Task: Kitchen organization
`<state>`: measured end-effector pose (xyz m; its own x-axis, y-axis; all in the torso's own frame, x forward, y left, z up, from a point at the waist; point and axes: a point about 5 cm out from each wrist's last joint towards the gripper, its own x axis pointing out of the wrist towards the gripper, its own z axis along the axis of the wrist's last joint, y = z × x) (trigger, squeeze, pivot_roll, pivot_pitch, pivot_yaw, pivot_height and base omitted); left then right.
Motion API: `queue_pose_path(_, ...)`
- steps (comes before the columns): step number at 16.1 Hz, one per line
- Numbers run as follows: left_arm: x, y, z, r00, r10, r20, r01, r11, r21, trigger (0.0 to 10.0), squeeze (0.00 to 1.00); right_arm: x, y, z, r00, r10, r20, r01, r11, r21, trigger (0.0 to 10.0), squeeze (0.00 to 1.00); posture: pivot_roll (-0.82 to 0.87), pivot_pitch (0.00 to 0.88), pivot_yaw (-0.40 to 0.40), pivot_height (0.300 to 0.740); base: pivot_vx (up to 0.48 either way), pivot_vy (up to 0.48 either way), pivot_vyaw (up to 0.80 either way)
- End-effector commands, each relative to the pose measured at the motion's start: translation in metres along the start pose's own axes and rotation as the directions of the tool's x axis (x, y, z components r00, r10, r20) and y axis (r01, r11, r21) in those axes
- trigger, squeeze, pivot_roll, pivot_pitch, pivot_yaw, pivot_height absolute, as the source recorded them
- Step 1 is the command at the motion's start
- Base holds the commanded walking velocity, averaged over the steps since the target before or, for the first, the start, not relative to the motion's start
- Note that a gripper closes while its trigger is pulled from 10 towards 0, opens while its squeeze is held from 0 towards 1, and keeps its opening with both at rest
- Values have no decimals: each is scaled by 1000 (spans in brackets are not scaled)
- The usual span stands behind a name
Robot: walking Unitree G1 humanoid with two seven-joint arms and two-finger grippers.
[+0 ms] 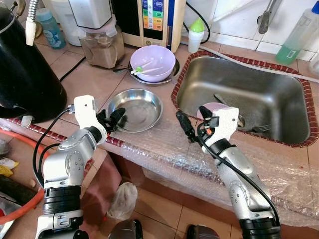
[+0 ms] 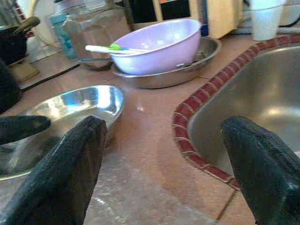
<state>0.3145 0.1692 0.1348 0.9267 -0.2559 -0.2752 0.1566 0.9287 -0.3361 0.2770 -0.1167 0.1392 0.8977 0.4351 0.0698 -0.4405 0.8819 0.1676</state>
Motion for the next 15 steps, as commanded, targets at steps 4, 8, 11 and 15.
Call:
queue_pose_path(4,1,-2,-19,996,-14,-84,11,999,-30,0,0,2,-1,-2,1000,8,-25,-8,1000,-17,10000,0,19,118,39,740,0,0,0)
queue_pose_path(8,2,-4,-15,999,-12,-51,10,999,-49,0,0,5,-1,-1,1000,12,-18,-12,1000,-21,10000,0,27,104,40,740,0,0,0)
queue_pose_path(11,2,-9,-22,998,-18,-67,15,999,-39,0,0,7,0,-7,1000,8,-27,-8,1000,-1,10000,0,50,97,36,740,0,0,0)
queue_pose_path(15,7,-18,-32,997,-23,-70,19,999,-46,0,0,12,1,-4,1000,14,-9,-14,1000,-16,10000,0,5,74,44,740,0,0,0)
